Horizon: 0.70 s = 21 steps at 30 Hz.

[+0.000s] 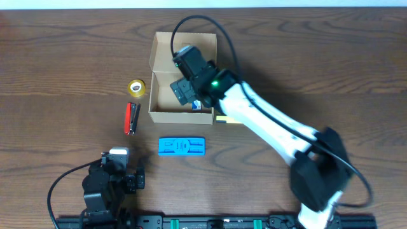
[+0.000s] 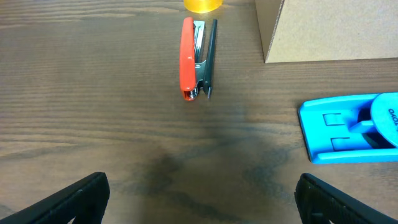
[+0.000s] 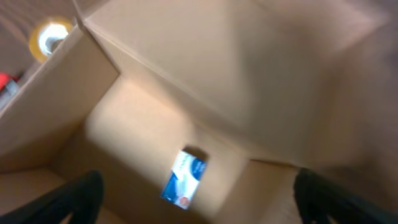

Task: Pack container
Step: 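Lift the staples box and lower it into the cardboard box, then move the right gripper to the yellow highlighter and grasp it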

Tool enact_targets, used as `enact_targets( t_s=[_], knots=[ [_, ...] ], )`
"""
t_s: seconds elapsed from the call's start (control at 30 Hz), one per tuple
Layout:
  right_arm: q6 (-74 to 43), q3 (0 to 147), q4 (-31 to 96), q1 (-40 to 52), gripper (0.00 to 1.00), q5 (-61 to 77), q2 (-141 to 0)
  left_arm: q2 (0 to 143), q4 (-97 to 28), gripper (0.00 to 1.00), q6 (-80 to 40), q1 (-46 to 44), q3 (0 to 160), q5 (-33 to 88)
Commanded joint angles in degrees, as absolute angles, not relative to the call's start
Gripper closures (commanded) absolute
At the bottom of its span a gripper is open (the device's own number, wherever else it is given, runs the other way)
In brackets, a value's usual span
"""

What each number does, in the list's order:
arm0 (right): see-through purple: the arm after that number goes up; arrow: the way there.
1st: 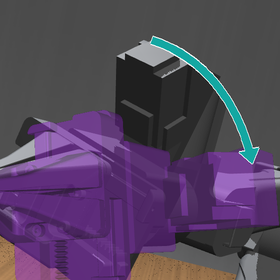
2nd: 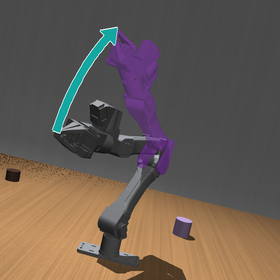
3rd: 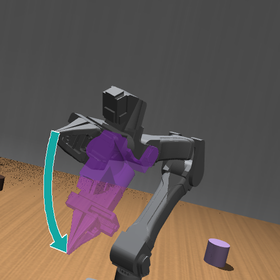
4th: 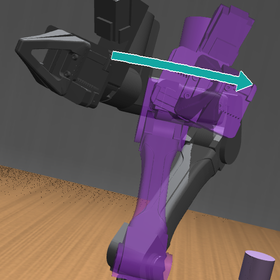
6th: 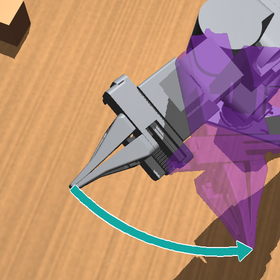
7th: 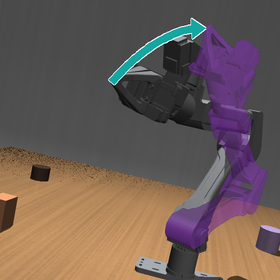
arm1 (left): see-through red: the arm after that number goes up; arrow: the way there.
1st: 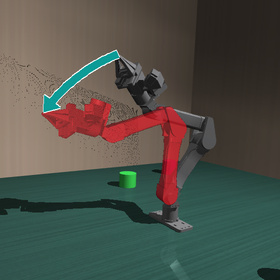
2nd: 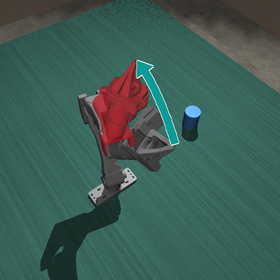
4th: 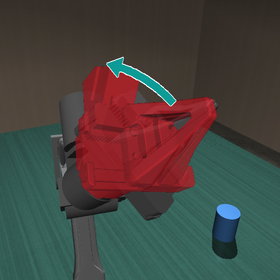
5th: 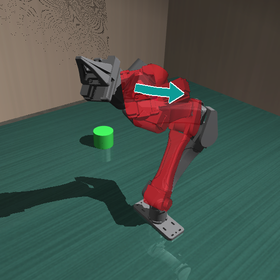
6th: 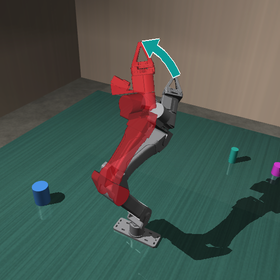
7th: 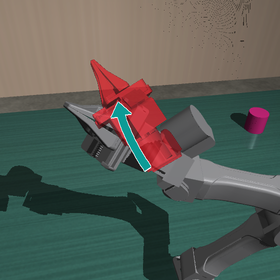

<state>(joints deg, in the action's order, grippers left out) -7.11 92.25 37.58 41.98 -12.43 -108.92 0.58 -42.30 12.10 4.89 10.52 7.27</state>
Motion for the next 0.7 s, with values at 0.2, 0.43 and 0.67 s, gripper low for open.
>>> enact_targets(
  t_s=[0.2,0.43,0.67],
  knots=[
    [-1.2,92.7,59.9,39.1,0.09,-18.0,-99.2,0.2,-43.7,0.05,12.9,5.2,10.0,6.9],
    [12.2,83.5,62.4,35.2,0.18,-6.0,-95.9,0.2,-43.7,0.05,12.9,5.2,10.0,6.9],
    [24.3,71.6,58.3,31.4,0.11,3.5,-91.8,0.2,-43.7,0.05,12.9,5.2,10.0,6.9]
  ],
)
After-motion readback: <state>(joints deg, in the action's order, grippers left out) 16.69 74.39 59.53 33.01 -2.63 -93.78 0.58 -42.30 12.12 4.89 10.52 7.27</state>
